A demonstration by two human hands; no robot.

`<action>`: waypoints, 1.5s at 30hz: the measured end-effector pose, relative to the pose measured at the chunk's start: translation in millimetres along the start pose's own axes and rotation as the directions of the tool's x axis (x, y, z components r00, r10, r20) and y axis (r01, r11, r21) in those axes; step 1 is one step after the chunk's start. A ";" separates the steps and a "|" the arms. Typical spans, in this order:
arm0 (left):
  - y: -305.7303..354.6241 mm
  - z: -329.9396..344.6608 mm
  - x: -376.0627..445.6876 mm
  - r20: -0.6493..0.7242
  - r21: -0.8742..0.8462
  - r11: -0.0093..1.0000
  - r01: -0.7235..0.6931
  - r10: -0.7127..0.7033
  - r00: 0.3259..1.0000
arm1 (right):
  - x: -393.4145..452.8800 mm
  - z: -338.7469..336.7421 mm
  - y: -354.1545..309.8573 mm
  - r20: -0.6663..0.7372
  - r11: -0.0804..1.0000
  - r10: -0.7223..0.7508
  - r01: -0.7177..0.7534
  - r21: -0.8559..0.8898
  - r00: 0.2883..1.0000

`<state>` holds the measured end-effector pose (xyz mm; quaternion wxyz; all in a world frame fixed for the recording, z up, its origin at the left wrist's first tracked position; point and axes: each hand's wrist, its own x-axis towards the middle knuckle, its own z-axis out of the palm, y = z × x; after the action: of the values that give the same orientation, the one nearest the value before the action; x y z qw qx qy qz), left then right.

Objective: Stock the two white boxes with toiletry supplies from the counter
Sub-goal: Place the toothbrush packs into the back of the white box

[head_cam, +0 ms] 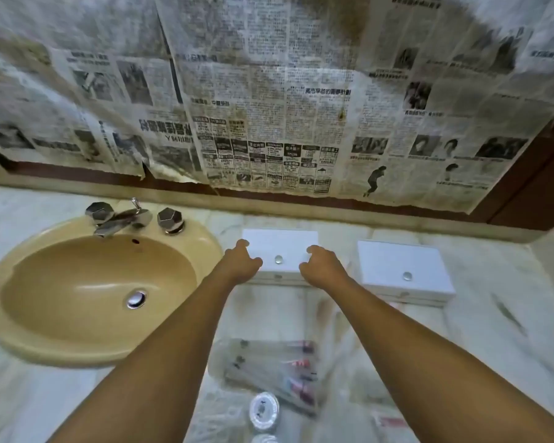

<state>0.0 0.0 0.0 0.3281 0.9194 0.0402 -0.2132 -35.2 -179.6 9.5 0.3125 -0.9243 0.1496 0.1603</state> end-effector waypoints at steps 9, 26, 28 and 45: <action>-0.6 8.4 -24.2 -0.008 -0.041 0.999 -0.020 0.020 1.000 | -16.6 12.8 12.4 -0.008 0.984 0.014 -0.013 0.176 1.000; -40.7 38.0 -130.7 -0.017 -0.024 0.999 -0.024 0.023 1.000 | -116.9 59.6 58.9 -0.069 0.950 0.016 0.006 0.313 0.997; -45.3 40.0 -137.6 -0.008 -0.002 1.000 -0.027 0.027 1.000 | -125.9 63.0 62.8 -0.080 0.948 0.005 0.021 0.317 0.997; -63.9 36.1 -146.3 -0.036 -0.026 0.999 -0.048 0.047 0.998 | -134.8 73.6 39.1 -0.134 0.935 -0.267 0.223 -0.275 0.954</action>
<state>-159.4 37.2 -1.3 0.3445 0.9192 0.0271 -0.1887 -186.7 -139.5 -14.1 0.1938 -0.9786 0.0370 0.0589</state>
